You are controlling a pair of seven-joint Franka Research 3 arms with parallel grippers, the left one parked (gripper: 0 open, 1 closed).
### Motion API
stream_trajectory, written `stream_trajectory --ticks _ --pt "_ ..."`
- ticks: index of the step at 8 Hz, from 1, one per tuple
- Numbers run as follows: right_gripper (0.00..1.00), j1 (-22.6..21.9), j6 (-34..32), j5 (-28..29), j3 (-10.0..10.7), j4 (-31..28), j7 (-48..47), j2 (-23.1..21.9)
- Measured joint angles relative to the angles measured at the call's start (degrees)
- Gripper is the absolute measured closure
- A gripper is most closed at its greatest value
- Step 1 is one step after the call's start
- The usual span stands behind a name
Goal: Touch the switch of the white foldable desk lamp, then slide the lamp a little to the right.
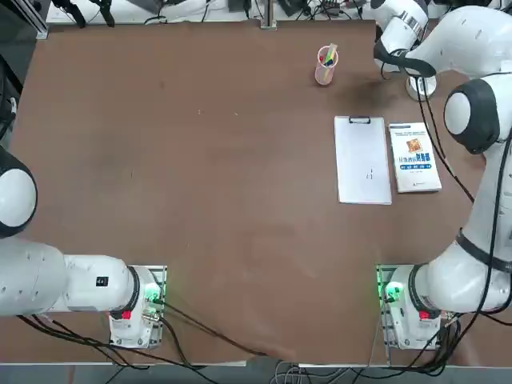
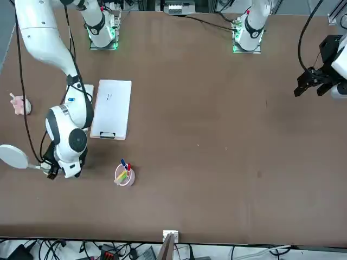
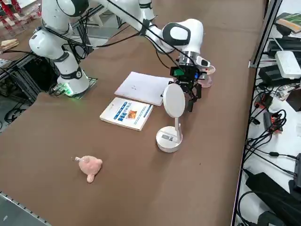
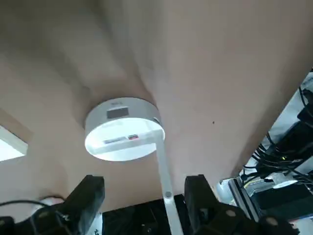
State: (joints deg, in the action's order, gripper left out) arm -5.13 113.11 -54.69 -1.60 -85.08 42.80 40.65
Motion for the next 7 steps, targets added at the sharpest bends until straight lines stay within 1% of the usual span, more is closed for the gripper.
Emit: stream_trajectory --ticks 3,7 --pt "0.0 0.2 -0.05 -0.98 1.06 1.72 1.16 1.12" --pt "0.0 0.78 -0.32 -2.26 1.29 1.87 2.57 1.8"
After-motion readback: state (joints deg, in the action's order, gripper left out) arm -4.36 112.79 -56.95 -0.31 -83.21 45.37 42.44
